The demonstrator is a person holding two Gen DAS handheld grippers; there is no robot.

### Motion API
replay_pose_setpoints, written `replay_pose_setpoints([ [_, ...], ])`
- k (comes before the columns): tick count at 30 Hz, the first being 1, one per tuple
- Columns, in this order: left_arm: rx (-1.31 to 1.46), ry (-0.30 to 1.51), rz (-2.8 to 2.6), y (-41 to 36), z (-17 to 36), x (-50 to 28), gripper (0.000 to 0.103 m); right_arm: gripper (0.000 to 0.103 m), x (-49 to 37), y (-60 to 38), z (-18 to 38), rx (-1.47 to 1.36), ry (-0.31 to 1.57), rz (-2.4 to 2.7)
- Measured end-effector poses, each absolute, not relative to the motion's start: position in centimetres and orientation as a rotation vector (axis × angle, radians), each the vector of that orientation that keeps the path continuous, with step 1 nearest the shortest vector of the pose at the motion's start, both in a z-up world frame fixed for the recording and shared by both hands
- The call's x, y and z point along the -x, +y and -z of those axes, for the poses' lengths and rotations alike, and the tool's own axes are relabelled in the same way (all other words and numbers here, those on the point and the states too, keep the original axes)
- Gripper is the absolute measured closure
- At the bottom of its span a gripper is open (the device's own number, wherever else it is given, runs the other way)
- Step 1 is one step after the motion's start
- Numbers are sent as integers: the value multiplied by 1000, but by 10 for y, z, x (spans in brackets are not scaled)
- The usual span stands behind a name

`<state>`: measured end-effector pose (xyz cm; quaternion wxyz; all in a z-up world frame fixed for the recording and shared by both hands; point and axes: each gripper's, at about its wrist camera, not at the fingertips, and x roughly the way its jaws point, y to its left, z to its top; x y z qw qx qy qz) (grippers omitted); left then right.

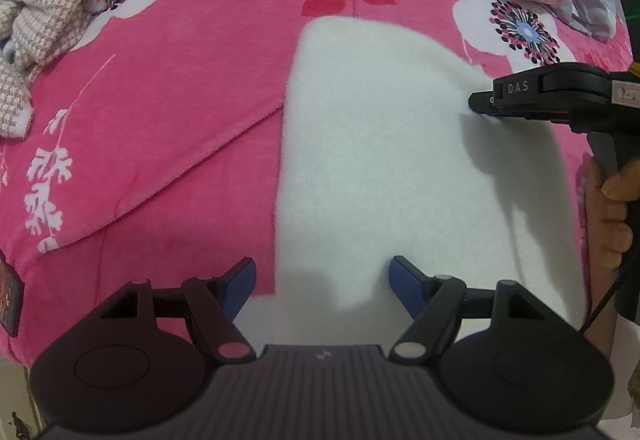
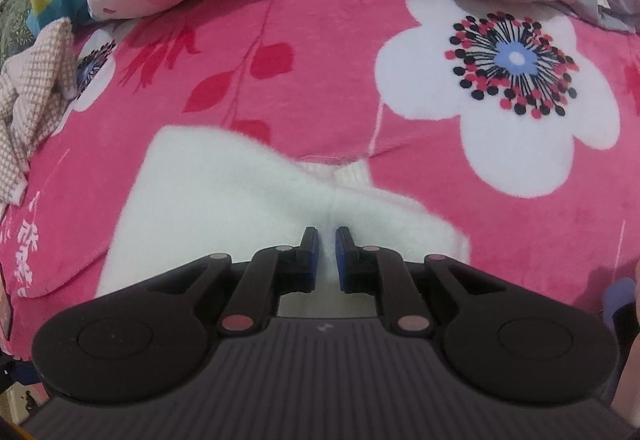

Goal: Fold clothes

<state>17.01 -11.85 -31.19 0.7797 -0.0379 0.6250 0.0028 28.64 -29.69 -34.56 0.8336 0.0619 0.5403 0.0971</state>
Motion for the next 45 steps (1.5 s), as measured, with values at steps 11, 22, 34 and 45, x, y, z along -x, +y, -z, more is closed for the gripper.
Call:
replay_pose_setpoints([
  [11, 59, 1341, -16, -122, 311, -169, 28, 94, -282, -296, 348, -112, 1120, -217],
  [22, 36, 1327, -33, -126, 310, -169, 27, 94, -278, -298, 350, -105, 1095, -239],
  [34, 111, 1270, -39, -118, 314, -158, 25, 94, -271, -302, 352, -99, 1044, -268],
  [45, 517, 1279, 116, -60, 337, -148, 25, 79, -258, -312, 347, -178, 976, -300],
])
